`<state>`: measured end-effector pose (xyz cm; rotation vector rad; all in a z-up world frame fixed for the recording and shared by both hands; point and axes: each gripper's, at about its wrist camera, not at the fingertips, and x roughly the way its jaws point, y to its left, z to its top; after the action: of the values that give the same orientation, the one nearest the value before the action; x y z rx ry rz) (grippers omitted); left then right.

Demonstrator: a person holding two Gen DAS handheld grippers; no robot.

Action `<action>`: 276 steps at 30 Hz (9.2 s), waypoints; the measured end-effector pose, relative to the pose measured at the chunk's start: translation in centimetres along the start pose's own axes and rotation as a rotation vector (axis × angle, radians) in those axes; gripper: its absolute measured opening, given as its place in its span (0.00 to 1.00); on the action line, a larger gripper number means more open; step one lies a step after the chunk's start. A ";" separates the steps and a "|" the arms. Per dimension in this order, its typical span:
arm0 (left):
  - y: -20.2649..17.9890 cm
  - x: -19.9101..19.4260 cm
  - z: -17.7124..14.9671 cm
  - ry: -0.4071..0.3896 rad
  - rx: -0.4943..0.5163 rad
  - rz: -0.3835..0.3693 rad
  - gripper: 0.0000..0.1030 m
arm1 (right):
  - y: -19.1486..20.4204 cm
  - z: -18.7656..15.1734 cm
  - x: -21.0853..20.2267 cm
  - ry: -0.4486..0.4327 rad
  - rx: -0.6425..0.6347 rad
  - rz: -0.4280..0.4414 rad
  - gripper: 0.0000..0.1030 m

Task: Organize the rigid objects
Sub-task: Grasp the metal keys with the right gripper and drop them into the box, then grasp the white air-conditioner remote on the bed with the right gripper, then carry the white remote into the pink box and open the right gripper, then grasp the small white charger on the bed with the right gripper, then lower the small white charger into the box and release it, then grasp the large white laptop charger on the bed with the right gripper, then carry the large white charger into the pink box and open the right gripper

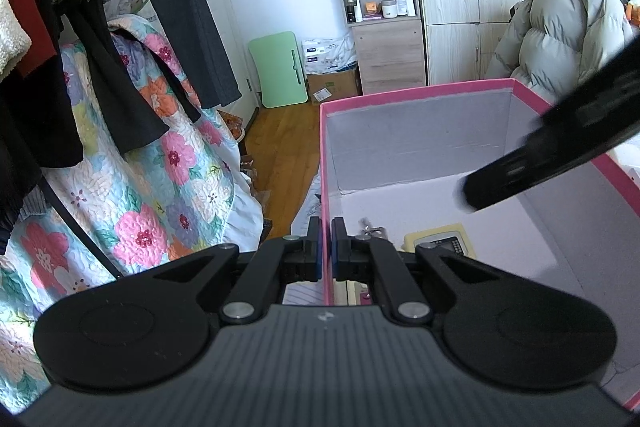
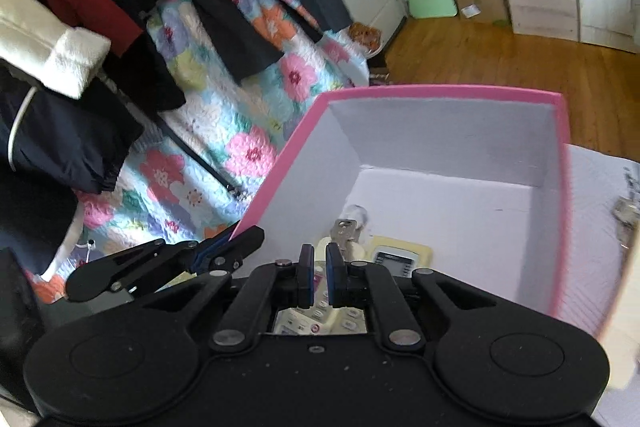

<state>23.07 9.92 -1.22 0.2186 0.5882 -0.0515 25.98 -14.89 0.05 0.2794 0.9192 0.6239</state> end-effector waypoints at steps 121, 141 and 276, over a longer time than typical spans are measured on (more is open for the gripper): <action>-0.1 0.1 -0.2 -0.003 0.024 0.005 0.04 | -0.7 -3.6 -10.8 -0.207 -0.170 -0.241 0.62; 0.1 0.0 -0.2 -0.003 0.033 0.009 0.04 | -17.2 -13.7 -14.3 -0.134 0.087 -0.621 0.63; -1.7 -0.4 -0.2 -0.024 0.100 0.056 0.05 | -8.1 -5.5 -11.9 -0.216 -0.228 -0.027 0.57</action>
<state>22.48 8.34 -1.45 0.3312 0.5558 -0.0299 19.26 -28.82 0.69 0.1260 0.6372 0.6541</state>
